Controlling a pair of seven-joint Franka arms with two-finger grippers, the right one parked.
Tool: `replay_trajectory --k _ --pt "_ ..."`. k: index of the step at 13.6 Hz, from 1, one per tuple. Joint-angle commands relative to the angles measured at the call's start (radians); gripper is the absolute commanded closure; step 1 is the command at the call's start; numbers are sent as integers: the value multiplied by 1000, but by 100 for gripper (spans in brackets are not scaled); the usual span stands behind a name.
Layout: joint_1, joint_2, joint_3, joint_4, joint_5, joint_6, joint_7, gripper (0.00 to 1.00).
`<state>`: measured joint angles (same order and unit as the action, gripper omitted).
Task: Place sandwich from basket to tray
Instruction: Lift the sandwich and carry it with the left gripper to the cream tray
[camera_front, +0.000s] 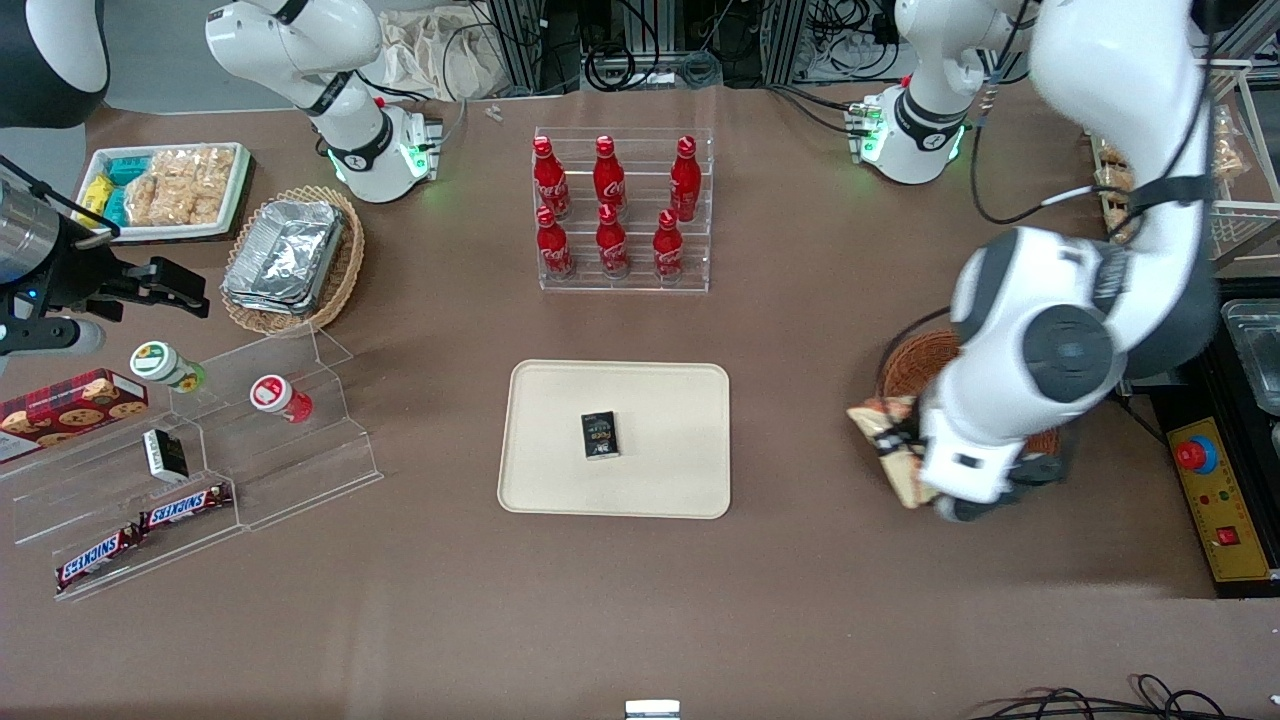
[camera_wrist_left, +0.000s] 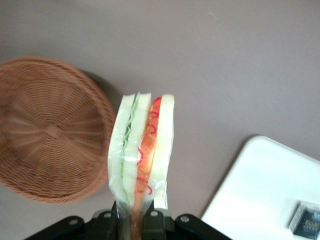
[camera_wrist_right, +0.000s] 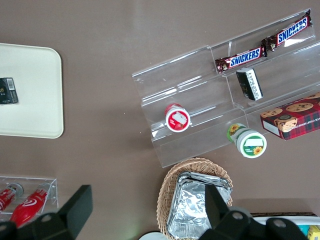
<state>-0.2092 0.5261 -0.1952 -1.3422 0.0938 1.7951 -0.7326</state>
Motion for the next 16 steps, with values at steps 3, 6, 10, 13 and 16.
replay_trajectory --k 3,6,10,13,16 --pt "-189 202 8 158 14 19 47 100" --pt "-252 261 7 158 6 133 33 100" --pt "-309 324 5 156 7 150 33 99" --pt "-317 374 5 158 7 180 32 82" --pt "-315 385 5 156 6 205 16 0"
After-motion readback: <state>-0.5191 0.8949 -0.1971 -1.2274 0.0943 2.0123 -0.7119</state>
